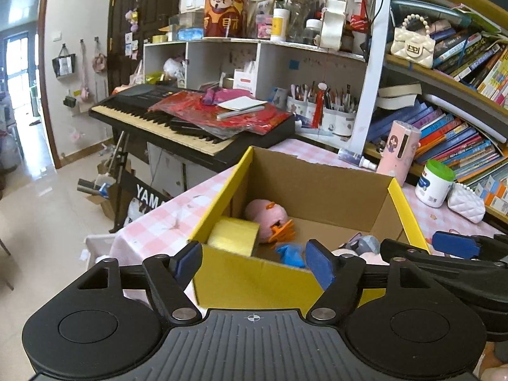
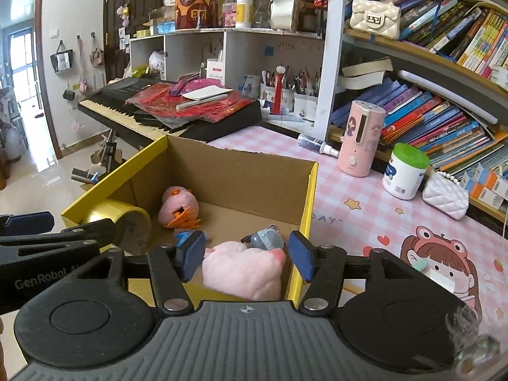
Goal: Organize objects
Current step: 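Withdraw both tools from the box back toward the table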
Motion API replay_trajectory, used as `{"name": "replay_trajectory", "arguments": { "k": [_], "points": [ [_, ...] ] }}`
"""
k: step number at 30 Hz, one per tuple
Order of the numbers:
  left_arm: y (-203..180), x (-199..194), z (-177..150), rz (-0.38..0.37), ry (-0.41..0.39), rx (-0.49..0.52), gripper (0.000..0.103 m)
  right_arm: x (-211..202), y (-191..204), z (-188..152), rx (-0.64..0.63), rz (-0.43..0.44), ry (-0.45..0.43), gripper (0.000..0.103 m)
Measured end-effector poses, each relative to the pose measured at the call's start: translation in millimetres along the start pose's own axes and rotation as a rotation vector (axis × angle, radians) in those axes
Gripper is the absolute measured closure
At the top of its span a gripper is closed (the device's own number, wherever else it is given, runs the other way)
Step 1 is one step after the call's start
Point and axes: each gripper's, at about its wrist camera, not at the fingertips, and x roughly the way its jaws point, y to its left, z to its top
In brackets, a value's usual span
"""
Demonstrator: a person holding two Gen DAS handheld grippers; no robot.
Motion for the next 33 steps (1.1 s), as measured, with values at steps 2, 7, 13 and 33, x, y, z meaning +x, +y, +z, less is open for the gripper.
{"name": "replay_trajectory", "arguments": {
  "k": [2,7,13,33],
  "points": [
    [4,-7,-4,0.003,-0.006,-0.002,0.026,-7,4,-3,0.002,-0.005,-0.006,0.044],
    [15,-26,-15,0.003,-0.012,-0.002,0.025,-27,15,-13,0.004,-0.017,-0.016,0.042],
    [31,-47,-36,0.013,0.014,-0.013,0.025,-54,35,-35,-0.008,-0.027,-0.007,0.038],
    [47,-98,-85,0.017,0.072,0.090,0.019,-109,64,-100,0.011,-0.173,0.059,0.021]
  ]
}}
